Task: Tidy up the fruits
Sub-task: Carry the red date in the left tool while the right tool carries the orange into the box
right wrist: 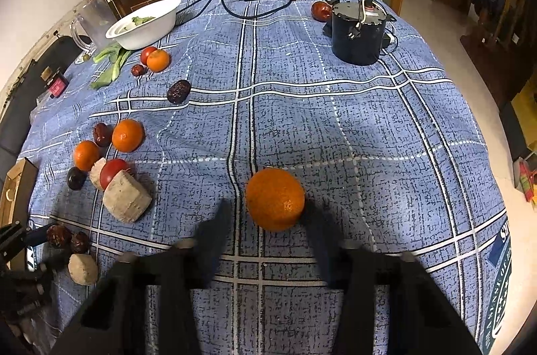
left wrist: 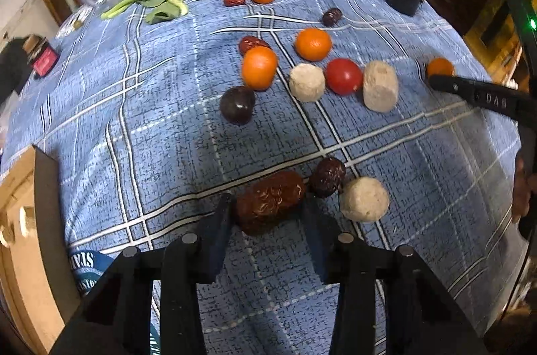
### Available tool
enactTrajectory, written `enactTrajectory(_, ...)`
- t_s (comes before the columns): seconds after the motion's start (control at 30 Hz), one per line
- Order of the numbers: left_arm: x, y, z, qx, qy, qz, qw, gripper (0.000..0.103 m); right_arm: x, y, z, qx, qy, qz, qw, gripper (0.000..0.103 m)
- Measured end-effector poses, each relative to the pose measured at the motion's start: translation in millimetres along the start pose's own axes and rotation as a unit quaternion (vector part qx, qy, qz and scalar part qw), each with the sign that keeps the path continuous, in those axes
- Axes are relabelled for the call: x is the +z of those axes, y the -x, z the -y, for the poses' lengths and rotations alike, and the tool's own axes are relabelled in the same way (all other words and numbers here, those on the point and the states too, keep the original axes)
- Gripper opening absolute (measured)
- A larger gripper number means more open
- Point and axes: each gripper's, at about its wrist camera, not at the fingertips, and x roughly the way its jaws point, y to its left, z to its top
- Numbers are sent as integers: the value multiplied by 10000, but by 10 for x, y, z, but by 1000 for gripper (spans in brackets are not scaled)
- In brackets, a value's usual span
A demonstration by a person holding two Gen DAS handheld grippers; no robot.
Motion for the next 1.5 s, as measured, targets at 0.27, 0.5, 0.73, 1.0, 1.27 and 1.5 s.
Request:
enactTrajectory(0.27, -68, 119, -52, -80, 397, 143, 9991, 39, -57, 76, -48, 87, 29, 17, 10000, 31)
enactTrajectory(0.5, -133, 473, -242, -333, 959, 529, 9934, 39, -131, 300, -193, 387, -12, 96, 9992, 31)
enactTrajectory(0.73, -298, 782, -707, -255, 1499, 766, 9854, 39, -173, 467, -673, 822, 193, 139, 9963, 31)
enactTrajectory(1.0, -744, 1072, -1636, 153, 2319, 827, 9691, 39, -218, 616, -1761, 1634, 652, 5, 9844, 32)
enactTrajectory(1.27, -1272, 1195, -2543, 626, 3041, 668, 9482, 40, -343, 634, -3108, 2321, 1503, -275, 9606, 32)
enactTrajectory(1.5, -1428, 1092, -2972, 819, 3074, 437, 9470, 40, -584, 454, -4063, 2345, 2302, -422, 9435, 33)
